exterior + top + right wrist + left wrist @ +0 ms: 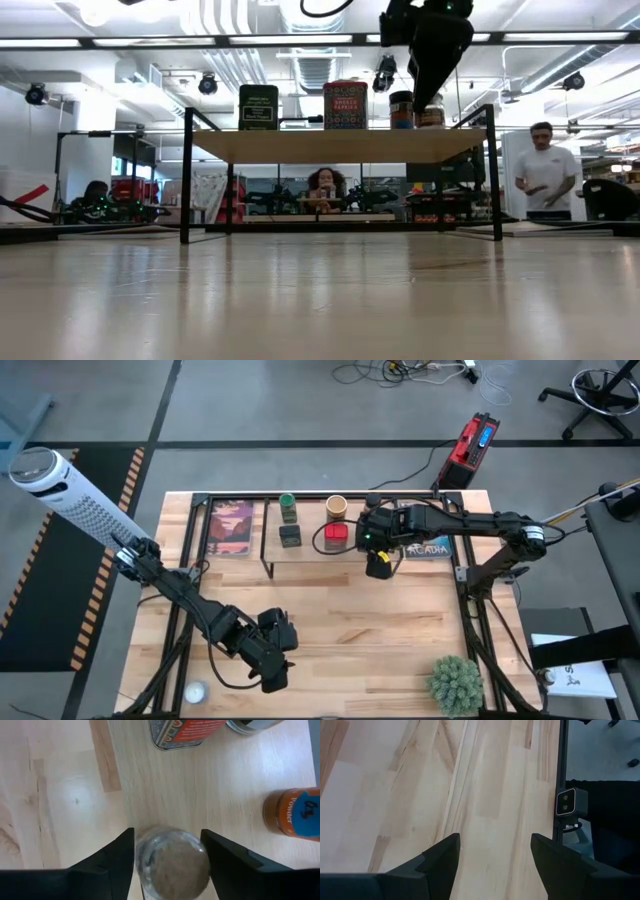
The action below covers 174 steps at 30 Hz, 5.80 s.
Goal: Shelf spices
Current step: Put the brown seasoning bottle on the shelf, then return to Home Position
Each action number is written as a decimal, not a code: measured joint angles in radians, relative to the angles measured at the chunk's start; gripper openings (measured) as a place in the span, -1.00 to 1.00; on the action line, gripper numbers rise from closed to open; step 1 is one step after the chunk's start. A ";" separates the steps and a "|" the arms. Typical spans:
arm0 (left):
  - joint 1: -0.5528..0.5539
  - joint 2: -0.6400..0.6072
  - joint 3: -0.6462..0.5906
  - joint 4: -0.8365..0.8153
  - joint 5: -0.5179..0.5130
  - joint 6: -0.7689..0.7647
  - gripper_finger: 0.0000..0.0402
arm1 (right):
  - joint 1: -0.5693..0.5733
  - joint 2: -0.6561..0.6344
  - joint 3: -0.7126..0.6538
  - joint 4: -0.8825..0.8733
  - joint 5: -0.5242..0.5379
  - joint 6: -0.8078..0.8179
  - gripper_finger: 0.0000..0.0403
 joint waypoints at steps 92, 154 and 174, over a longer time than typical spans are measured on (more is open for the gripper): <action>-0.081 0.000 0.000 0.018 -0.139 -0.016 0.16 | 0.064 -0.142 -0.156 0.061 0.260 0.242 0.04; -0.187 -0.248 0.000 0.187 -0.619 0.437 0.15 | 0.414 -0.943 -0.533 0.440 0.171 0.235 0.02; -0.104 -0.270 0.000 0.667 -0.813 0.825 0.18 | 0.413 -0.940 -0.529 0.441 0.172 0.225 0.14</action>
